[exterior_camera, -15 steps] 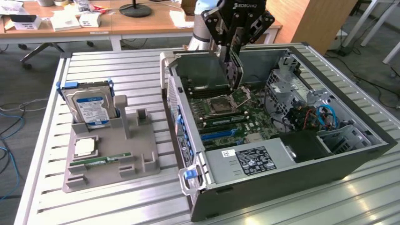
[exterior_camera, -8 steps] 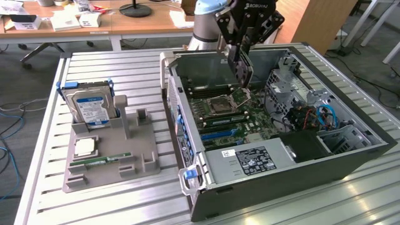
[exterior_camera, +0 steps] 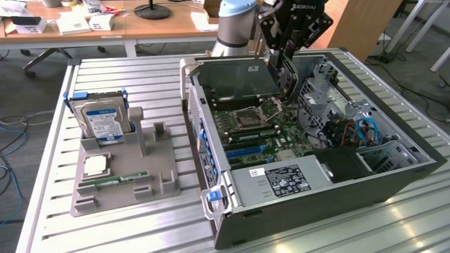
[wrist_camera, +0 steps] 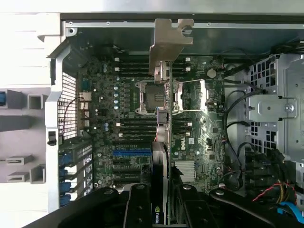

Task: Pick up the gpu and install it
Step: 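Pick up the gpu and move the gpu toward the slot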

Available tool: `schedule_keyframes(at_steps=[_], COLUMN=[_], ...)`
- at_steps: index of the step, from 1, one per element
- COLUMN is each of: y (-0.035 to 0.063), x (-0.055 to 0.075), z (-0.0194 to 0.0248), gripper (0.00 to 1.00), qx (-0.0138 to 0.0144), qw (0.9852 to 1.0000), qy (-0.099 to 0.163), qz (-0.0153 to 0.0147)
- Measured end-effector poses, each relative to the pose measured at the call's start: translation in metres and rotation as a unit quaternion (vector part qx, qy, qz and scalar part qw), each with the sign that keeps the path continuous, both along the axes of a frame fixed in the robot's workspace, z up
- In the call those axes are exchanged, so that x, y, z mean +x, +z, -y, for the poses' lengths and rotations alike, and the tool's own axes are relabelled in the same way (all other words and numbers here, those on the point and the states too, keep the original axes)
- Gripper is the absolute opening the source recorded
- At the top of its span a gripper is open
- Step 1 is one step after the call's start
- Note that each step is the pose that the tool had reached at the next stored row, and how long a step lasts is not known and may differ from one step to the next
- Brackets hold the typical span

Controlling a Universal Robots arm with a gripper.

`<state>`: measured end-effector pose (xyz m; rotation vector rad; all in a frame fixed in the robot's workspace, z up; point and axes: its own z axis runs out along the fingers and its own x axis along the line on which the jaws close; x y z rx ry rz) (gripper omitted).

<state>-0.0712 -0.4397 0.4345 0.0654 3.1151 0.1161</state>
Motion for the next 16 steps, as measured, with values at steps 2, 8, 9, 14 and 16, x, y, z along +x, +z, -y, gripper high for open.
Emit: schedule_keyframes(at_steps=[2, 8, 9, 14, 16], y=[0.0000, 0.0000, 0.0000, 0.0000, 0.0000], x=[0.005, 0.019, 0.021, 0.032, 0.037], z=[0.0000, 0.0000, 0.0000, 0.0000, 0.0000], gripper=[0.26, 0.26, 0.26, 0.26, 0.26], qx=[0.0004, 0.0011, 0.0012, 0.0016, 0.0018], qw=[1.0000, 1.0000, 1.0000, 1.0000, 1.0000], qy=[0.000, 0.000, 0.000, 0.000, 0.000], qz=[0.0000, 0.0000, 0.0000, 0.0000, 0.0000])
